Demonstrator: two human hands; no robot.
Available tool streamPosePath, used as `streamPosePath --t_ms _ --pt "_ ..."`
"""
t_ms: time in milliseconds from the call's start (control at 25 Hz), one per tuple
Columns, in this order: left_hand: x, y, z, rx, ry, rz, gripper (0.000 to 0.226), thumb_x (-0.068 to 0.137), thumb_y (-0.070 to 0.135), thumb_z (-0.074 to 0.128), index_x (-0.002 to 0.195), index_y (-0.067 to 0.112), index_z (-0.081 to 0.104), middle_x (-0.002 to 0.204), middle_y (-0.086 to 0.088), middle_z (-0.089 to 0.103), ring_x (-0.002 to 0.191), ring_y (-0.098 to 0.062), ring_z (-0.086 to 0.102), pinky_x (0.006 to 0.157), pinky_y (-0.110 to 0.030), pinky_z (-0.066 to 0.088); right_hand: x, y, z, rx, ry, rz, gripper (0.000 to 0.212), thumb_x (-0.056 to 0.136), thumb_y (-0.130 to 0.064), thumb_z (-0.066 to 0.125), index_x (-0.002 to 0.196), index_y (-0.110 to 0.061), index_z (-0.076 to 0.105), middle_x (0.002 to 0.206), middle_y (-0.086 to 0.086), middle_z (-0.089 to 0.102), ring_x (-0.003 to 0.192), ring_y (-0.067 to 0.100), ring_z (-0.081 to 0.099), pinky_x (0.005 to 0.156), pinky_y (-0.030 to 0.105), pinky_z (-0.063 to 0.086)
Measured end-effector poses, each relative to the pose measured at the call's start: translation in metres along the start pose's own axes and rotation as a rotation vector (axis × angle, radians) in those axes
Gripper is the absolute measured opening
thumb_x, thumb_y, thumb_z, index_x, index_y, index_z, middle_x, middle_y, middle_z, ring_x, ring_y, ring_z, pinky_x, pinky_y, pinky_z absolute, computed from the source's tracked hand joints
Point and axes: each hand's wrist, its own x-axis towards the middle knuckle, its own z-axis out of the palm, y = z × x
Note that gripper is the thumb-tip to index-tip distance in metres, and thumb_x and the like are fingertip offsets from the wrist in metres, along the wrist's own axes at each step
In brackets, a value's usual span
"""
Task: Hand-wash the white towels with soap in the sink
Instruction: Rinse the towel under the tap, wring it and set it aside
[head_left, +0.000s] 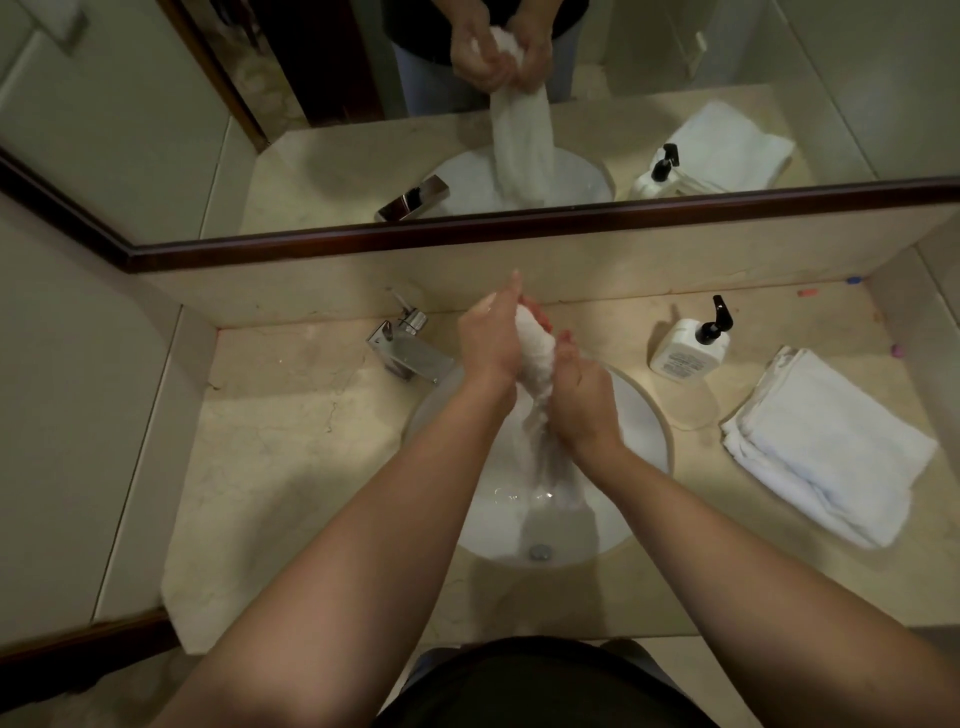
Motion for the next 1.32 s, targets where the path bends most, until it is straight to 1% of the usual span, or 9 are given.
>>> streamPosePath --t_ms 160,320,400,520,640,720,960,1160,1320 --pt "-0.026 -0.013 -0.009 -0.006 -0.378 -0.145 0.084 0.067 0.078 0.064 0.122 0.015 0.062 0.118 -0.012 0.07 0.108 -0.028 0.068 0.093 -0.043 0.055 0.006 -0.033 -0.017 0.177 -0.079 0.076 0.053 0.1 -0.059 0.033 0.09 -0.022 0.069 0.08 -0.004 0.07 0.077 0.011 0.069 0.065 0.025 0.054" --pt "-0.031 -0.011 -0.018 -0.038 -0.512 -0.209 0.078 0.069 0.065 0.063 0.126 0.011 0.061 0.121 -0.018 0.068 0.109 -0.03 0.068 0.09 -0.041 0.057 0.021 -0.05 -0.036 -0.099 -0.19 -0.073 0.064 0.085 -0.073 0.046 0.088 -0.012 0.066 0.094 0.01 0.063 0.092 0.032 0.063 0.082 0.05 0.055" --pt "-0.028 -0.006 -0.02 -0.098 -0.595 -0.204 0.074 0.077 0.06 0.066 0.126 0.006 0.062 0.114 -0.023 0.066 0.102 -0.035 0.067 0.089 -0.043 0.056 0.03 -0.053 -0.045 -0.201 -0.187 -0.175 0.061 0.084 -0.077 0.043 0.082 -0.02 0.065 0.096 0.006 0.061 0.09 0.027 0.063 0.08 0.048 0.055" --pt "-0.023 -0.003 -0.016 -0.245 -0.682 -0.23 0.044 0.075 0.04 0.077 0.097 0.004 0.066 0.076 -0.014 0.064 0.069 -0.027 0.064 0.077 -0.039 0.053 0.039 -0.059 -0.047 0.295 -0.331 -0.033 0.053 0.098 -0.063 0.033 0.094 -0.017 0.058 0.09 0.005 0.061 0.069 0.014 0.059 0.064 0.029 0.05" --pt "-0.019 -0.003 -0.014 -0.404 -0.658 -0.284 0.034 0.071 0.035 0.075 0.084 0.007 0.061 0.066 -0.006 0.057 0.062 -0.022 0.058 0.072 -0.036 0.051 0.046 -0.049 -0.041 0.537 -0.63 0.264 0.07 0.094 -0.073 0.019 0.081 -0.016 0.059 0.056 -0.005 0.047 0.038 0.005 0.039 0.039 0.016 0.032" --pt "-0.018 -0.005 -0.013 -0.475 -0.6 -0.296 0.031 0.072 0.037 0.073 0.078 0.009 0.061 0.068 -0.005 0.059 0.066 -0.022 0.06 0.074 -0.035 0.052 0.049 -0.037 -0.036 0.604 -0.763 0.384 0.071 0.088 -0.08 0.026 0.062 -0.022 0.057 0.048 -0.009 0.041 0.04 0.004 0.039 0.044 0.015 0.032" --pt "-0.008 -0.002 -0.009 -0.458 -0.183 -0.185 0.039 0.067 0.037 0.08 0.091 0.008 0.071 0.096 -0.009 0.072 0.088 -0.023 0.071 0.083 -0.039 0.058 0.041 -0.023 -0.031 0.521 -0.93 0.365 0.084 0.077 -0.08 0.041 0.127 -0.017 0.063 0.111 0.018 0.069 0.101 0.034 0.066 0.089 0.045 0.054" --pt "0.011 -0.009 -0.021 -0.272 0.139 -0.193 0.044 0.075 0.034 0.085 0.099 0.002 0.067 0.099 -0.014 0.073 0.081 -0.024 0.073 0.076 -0.038 0.062 0.03 -0.023 -0.035 0.219 -0.851 0.214 0.054 0.08 -0.055 0.065 0.117 -0.016 0.065 0.105 0.011 0.074 0.093 0.027 0.071 0.085 0.04 0.058" --pt "0.011 -0.019 -0.042 -0.303 -0.122 -0.138 0.033 0.096 0.037 0.055 0.109 0.007 0.061 0.099 -0.007 0.067 0.098 -0.022 0.065 0.096 -0.038 0.053 0.021 -0.018 -0.035 0.232 -0.763 0.181 0.041 0.079 -0.031 0.079 0.115 -0.016 0.067 0.102 0.01 0.075 0.095 0.03 0.072 0.082 0.038 0.058"
